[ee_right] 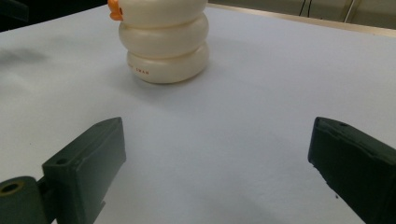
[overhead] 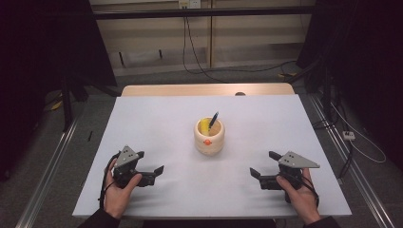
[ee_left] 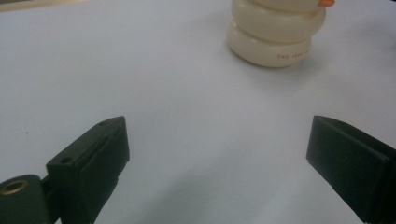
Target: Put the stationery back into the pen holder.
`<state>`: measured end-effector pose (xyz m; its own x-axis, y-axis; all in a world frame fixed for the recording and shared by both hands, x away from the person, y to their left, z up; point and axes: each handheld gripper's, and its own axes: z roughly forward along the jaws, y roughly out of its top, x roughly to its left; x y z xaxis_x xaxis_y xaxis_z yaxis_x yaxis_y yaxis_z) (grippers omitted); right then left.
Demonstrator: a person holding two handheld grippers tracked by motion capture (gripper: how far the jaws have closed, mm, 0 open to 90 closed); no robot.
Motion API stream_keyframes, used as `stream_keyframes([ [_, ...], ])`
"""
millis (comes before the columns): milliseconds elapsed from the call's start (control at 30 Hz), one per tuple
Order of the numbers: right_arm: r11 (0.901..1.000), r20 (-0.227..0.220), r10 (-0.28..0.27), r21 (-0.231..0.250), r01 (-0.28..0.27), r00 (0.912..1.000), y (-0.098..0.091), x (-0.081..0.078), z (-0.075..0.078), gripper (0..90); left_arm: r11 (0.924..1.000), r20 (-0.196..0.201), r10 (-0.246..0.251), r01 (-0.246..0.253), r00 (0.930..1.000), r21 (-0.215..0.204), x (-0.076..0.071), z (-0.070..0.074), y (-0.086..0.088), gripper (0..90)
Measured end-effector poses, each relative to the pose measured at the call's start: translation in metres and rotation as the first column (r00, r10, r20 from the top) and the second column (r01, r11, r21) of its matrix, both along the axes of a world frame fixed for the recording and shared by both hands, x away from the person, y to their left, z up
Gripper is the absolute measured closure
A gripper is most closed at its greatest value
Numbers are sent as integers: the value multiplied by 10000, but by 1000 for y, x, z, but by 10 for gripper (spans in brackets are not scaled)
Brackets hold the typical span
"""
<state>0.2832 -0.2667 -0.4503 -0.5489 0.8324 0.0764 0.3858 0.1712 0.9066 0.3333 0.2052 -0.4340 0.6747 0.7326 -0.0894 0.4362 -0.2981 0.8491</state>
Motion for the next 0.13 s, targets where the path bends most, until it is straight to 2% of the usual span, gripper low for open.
stream_keyframes([
  [133, 10000, 37, 50, -46, -50, 10000, 0, 0, 0, 43, 10000, 118, 34, -33, 9999, -28, 0, -1, 0, 60],
])
